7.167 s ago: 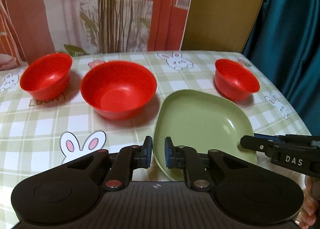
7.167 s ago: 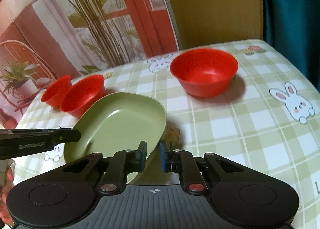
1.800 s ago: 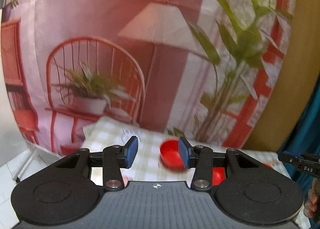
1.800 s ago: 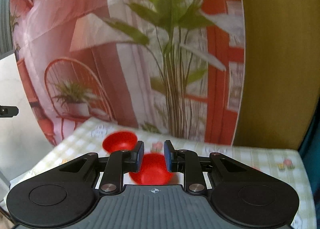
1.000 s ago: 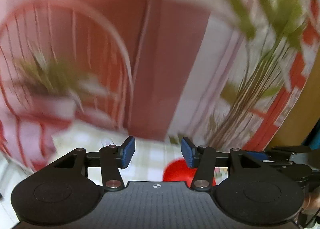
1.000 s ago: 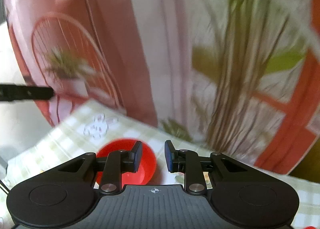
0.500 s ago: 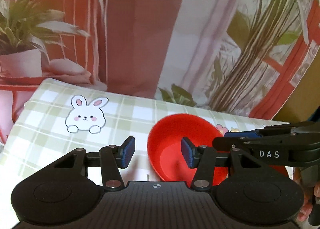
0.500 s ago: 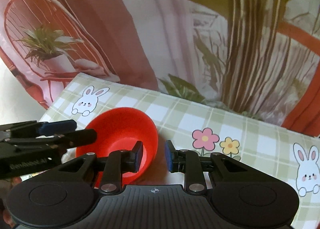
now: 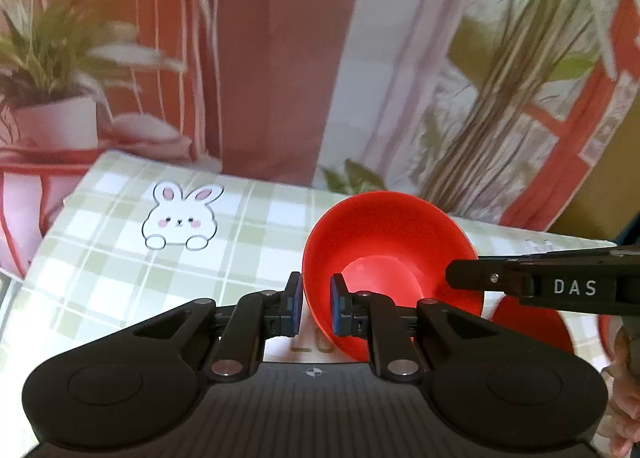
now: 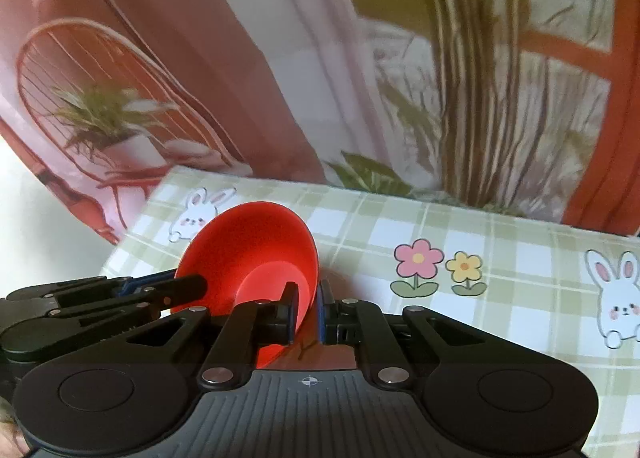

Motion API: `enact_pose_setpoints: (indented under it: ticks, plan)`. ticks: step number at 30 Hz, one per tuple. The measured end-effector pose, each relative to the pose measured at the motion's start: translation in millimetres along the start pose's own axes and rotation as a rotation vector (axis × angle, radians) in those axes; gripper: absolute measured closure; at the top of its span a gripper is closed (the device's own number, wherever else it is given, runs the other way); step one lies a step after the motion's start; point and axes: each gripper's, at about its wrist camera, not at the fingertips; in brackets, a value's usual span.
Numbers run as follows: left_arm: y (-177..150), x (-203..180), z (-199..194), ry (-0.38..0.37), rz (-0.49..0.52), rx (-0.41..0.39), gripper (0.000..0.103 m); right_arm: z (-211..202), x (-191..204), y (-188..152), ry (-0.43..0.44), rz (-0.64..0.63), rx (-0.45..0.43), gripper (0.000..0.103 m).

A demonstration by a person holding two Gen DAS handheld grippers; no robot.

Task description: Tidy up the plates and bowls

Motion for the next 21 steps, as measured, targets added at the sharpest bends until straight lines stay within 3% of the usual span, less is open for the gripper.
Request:
enact_pose_setpoints:
  ticks: [5, 11, 21]
  plan:
    - [5, -23, -22, -0.057, 0.026, -0.025, 0.088, -31, -15, -6, -0.010, 0.057, -0.046, 0.093]
    - [5, -55, -30, -0.098, 0.064, 0.003, 0.088, -63, -42, -25, -0.012, 0.121, -0.097, 0.094]
    - [-14, -99, -17, -0.161, 0.114, 0.052, 0.087, -80, -88, -62, -0.050, 0.230, -0.090, 0.092]
Point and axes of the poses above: each gripper's, at about its wrist camera, not at the fingertips, and z roughly the way its jaws point, x to its left, y to its top, and after that the axes turned 9 degrees about -y, right-handed
